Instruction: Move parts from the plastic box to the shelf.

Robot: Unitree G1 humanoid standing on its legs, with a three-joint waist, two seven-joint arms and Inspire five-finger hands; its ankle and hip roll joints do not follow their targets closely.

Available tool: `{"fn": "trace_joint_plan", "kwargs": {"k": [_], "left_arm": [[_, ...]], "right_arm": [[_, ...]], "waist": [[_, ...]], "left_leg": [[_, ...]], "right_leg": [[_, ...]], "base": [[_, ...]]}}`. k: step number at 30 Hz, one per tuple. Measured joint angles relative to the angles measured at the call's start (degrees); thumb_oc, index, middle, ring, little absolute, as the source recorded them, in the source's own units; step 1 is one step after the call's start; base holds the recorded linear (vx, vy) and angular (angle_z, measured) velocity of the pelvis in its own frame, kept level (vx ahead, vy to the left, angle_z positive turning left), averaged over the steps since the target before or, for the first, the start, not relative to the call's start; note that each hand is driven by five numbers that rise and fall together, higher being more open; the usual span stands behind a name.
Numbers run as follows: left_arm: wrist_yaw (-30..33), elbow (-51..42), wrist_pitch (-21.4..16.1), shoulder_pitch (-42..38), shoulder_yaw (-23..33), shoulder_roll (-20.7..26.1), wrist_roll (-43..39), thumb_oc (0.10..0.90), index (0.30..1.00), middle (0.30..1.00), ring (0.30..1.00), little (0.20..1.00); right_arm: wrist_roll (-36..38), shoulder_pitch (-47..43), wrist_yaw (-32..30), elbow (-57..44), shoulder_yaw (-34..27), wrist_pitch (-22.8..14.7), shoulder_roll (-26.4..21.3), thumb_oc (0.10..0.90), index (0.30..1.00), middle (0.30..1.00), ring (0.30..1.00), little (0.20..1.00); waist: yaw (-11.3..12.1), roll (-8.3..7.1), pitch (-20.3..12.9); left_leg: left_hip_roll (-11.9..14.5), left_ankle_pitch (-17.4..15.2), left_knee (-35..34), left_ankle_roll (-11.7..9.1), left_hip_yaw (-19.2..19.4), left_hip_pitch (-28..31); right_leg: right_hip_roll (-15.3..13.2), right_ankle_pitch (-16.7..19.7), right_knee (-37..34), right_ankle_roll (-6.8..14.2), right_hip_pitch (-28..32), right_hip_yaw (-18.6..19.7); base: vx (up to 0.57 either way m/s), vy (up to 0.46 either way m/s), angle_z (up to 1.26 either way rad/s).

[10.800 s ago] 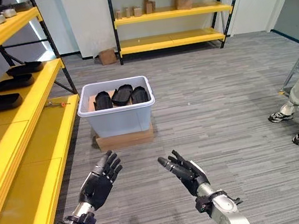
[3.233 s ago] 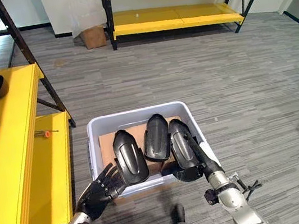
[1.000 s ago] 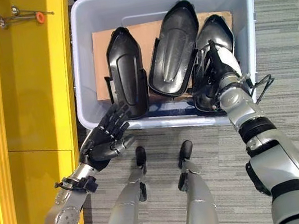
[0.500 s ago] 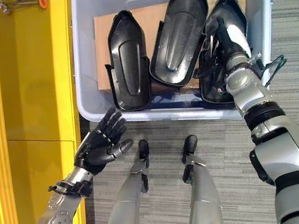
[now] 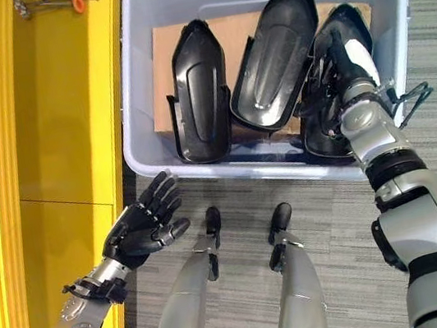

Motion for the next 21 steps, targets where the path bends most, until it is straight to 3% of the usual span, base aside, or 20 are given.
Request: {"fn": "trace_joint_plan", "kwargs": {"k": [12, 21], "left_arm": [[-2.09, -0.69, 0.72, 1.12, 0.02, 0.66, -0.04, 0.9, 1.0, 1.0, 1.0, 1.0], [-3.24, -0.97, 0.92, 2.62, 0.07, 0.34, -0.03, 0.9, 1.0, 1.0, 1.0, 1.0]], "right_arm": [[-4.16, 1.67, -3.11, -11.42, -2.23, -2.82, -3.55, 0.9, 1.0, 1.0, 1.0, 1.0], [-4.33, 10.95, -2.91, -26.67, -5.13, -3.97, -3.46, 0.9, 1.0, 1.0, 1.0, 1.0]], "waist": [[-0.75, 0.03, -0.02], [-2.91, 0.01, -0.01]], "left_leg": [[0.21, 0.24, -4.25, 0.3, 1.0, 8.69], [0.31, 0.52, -8.19, 0.35, 1.3, 15.78]], "right_leg": [[0.65, 1.31, -5.11, 0.67, 8.47, 0.51], [1.65, 2.42, -10.12, 1.29, 15.95, 0.49]], "base": [[0.0, 0.002, -0.04], [0.0, 0.015, -0.02]]}}
